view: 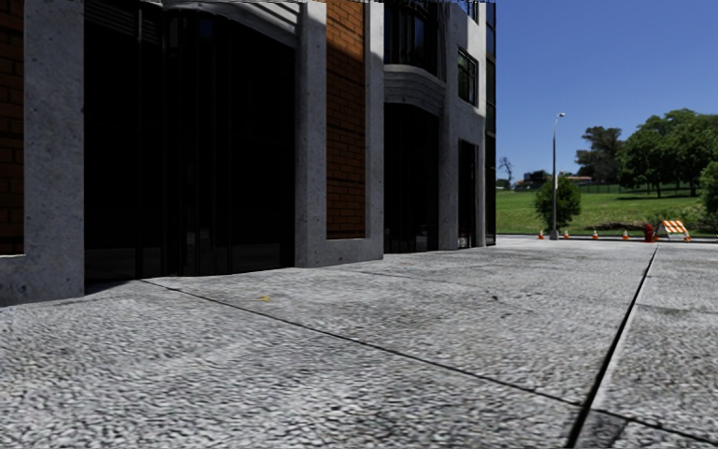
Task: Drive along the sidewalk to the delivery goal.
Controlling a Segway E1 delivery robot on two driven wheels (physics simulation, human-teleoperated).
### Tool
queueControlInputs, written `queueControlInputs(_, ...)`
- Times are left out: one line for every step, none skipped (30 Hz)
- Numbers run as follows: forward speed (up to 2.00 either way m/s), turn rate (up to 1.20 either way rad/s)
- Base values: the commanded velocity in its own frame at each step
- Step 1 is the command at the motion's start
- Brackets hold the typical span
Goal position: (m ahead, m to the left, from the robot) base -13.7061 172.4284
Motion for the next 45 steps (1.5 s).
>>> queueControlInputs(0.72,1.05)
queueControlInputs(0.72,1.05)
queueControlInputs(0.72,1.05)
queueControlInputs(0.72,1.05)
queueControlInputs(0.72,1.05)
queueControlInputs(0.72,1.05)
queueControlInputs(0.72,1.05)
queueControlInputs(0.72,1.05)
queueControlInputs(0.72,1.05)
queueControlInputs(0.72,1.05)
queueControlInputs(0.72,1.05)
queueControlInputs(0.72,1.05)
queueControlInputs(0.72,1.05)
queueControlInputs(0.72,1.05)
queueControlInputs(0.72,1.05)
queueControlInputs(0.73,1.05)
queueControlInputs(0.73,1.05)
queueControlInputs(0.73,1.05)
queueControlInputs(0.73,1.05)
queueControlInputs(0.73,1.05)
queueControlInputs(0.73,1.05)
queueControlInputs(0.73,1.03)
queueControlInputs(0.73,0.90)
queueControlInputs(0.73,0.63)
queueControlInputs(0.73,0.63)
queueControlInputs(0.73,0.00)
queueControlInputs(0.73,0.00)
queueControlInputs(0.73,0.00)
queueControlInputs(0.73,0.00)
queueControlInputs(0.73,0.00)
queueControlInputs(0.74,0.00)
queueControlInputs(0.74,0.00)
queueControlInputs(0.74,0.00)
queueControlInputs(0.74,0.00)
queueControlInputs(0.74,0.00)
queueControlInputs(0.74,0.00)
queueControlInputs(0.74,0.00)
queueControlInputs(0.74,0.00)
queueControlInputs(0.74,0.00)
queueControlInputs(0.74,0.00)
queueControlInputs(0.74,0.00)
queueControlInputs(0.74,0.07)
queueControlInputs(0.74,0.16)
queueControlInputs(0.74,0.20)
queueControlInputs(0.74,0.20)
